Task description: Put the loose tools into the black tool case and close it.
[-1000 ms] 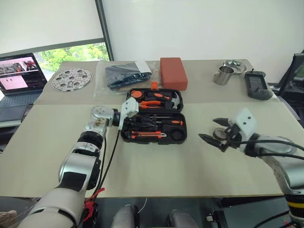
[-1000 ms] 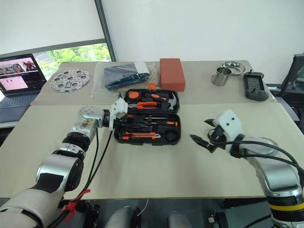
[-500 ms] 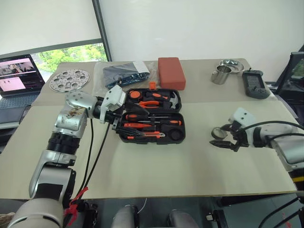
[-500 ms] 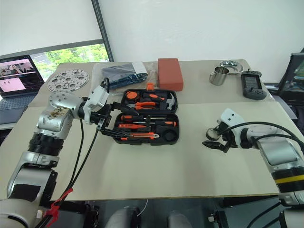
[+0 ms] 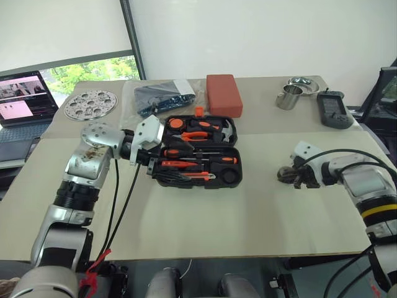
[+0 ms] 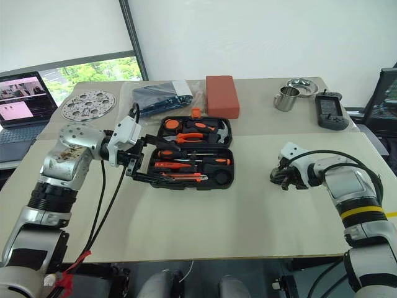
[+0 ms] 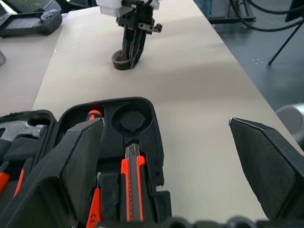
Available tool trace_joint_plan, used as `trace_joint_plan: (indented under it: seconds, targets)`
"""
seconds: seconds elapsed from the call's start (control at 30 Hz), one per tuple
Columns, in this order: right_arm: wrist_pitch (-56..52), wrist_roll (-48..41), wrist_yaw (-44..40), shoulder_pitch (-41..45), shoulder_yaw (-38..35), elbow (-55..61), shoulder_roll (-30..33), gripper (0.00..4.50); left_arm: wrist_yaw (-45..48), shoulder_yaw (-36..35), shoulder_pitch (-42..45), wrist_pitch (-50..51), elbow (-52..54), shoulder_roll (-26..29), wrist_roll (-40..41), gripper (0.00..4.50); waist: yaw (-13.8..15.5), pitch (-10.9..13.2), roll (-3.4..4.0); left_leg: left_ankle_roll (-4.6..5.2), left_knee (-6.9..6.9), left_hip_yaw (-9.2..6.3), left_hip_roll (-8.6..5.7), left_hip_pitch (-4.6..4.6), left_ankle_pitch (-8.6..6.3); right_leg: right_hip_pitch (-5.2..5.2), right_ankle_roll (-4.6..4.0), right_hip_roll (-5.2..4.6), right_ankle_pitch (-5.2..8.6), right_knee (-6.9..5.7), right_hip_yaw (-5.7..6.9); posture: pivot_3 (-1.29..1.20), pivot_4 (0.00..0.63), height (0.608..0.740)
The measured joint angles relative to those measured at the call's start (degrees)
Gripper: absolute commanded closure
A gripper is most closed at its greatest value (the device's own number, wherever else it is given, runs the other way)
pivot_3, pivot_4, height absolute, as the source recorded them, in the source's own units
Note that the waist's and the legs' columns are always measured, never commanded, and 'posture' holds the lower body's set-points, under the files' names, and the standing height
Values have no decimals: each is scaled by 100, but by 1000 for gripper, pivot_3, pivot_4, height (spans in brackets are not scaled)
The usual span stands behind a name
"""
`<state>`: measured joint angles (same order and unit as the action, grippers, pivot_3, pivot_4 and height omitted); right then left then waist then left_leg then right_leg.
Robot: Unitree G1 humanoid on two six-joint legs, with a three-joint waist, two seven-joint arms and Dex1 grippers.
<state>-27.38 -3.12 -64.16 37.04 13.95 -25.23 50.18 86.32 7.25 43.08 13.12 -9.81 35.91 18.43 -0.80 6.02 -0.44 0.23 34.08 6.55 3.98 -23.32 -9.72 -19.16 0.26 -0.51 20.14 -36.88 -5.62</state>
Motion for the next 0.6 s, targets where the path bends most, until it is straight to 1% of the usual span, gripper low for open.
trace_joint_plan:
  seconds: [0.17,0.27,0.33,0.4,0.47,0.6]
  targets:
    - [79,80,-227,60,0,159,51,4441,-120,-45,-63,3,16,23,15,0,0,3,5,0,1,1,0,-1,0,-1,0,-1,0,-1,0,0,150,740]
    - [48,63,-509,201,0,807,210,4441,-149,-125,-135,54,31,131,78,0,-26,18,25,0,0,4,3,3,0,-5,0,1,0,-7,-2,0,150,740]
    - [-123,-51,-739,424,2,1484,147,4441,-188,-160,-160,57,31,215,83,0,-57,21,25,0,-2,3,7,10,0,-5,0,10,0,-10,-2,0,150,740]
    - [-375,-117,-853,646,136,2127,-126,4441,-201,-165,-218,48,33,258,82,0,-66,20,25,-1,-3,1,14,17,0,-3,0,16,0,-16,1,0,150,740]
    - [-550,-168,-913,664,439,2534,-463,4441,-206,-161,-267,47,29,274,75,0,-41,24,19,-1,-1,2,31,12,0,-4,0,19,0,-17,7,0,150,740]
    - [-571,60,-832,661,1033,2423,-934,4441,-176,-157,-321,80,81,380,88,0,28,27,16,1,8,5,10,1,-1,-9,0,-4,0,-18,8,0,150,740]
